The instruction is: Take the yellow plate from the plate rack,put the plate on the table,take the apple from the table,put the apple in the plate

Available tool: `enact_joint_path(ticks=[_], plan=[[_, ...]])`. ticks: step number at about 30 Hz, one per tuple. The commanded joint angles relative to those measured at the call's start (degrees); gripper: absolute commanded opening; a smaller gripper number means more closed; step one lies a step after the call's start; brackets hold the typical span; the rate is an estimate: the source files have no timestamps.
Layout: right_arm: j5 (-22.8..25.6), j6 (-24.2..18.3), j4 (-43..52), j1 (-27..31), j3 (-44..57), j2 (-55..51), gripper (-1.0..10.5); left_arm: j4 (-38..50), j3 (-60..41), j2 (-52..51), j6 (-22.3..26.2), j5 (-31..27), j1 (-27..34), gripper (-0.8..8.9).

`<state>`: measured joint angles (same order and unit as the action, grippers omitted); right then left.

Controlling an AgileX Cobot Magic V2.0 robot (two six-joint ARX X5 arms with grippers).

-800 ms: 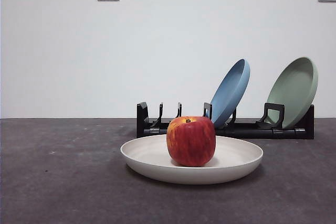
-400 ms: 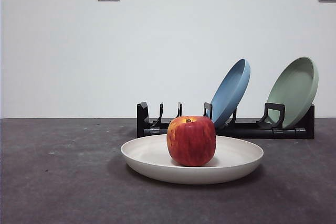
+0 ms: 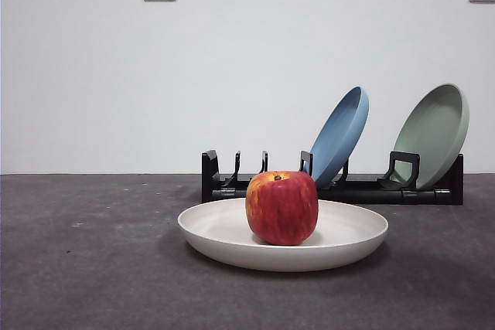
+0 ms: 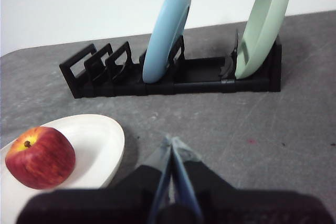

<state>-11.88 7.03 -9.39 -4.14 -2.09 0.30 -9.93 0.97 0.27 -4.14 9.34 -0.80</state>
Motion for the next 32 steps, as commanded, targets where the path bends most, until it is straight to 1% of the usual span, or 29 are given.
enact_joint_path(ticks=[1, 7, 10, 32], plan=[[0.2, 0.9, 0.7, 0.0, 1.1, -0.2, 0.0, 0.1, -0.8, -0.2, -0.4, -0.2, 0.2, -0.03], [0.0, 0.9, -0.1, 0.0, 1.8, -0.2, 0.0, 0.1, -0.8, -0.2, -0.4, -0.2, 0.2, -0.03], [0.0, 2.8, -0.1, 0.0, 1.7, -0.2, 0.0, 0.1, -0.8, -0.2, -0.4, -0.2, 0.2, -0.03], [0.2, 2.8, -0.1, 0.0, 1.7, 0.1, 0.0, 0.1, -0.8, -0.2, -0.4, -0.2, 0.2, -0.03]])
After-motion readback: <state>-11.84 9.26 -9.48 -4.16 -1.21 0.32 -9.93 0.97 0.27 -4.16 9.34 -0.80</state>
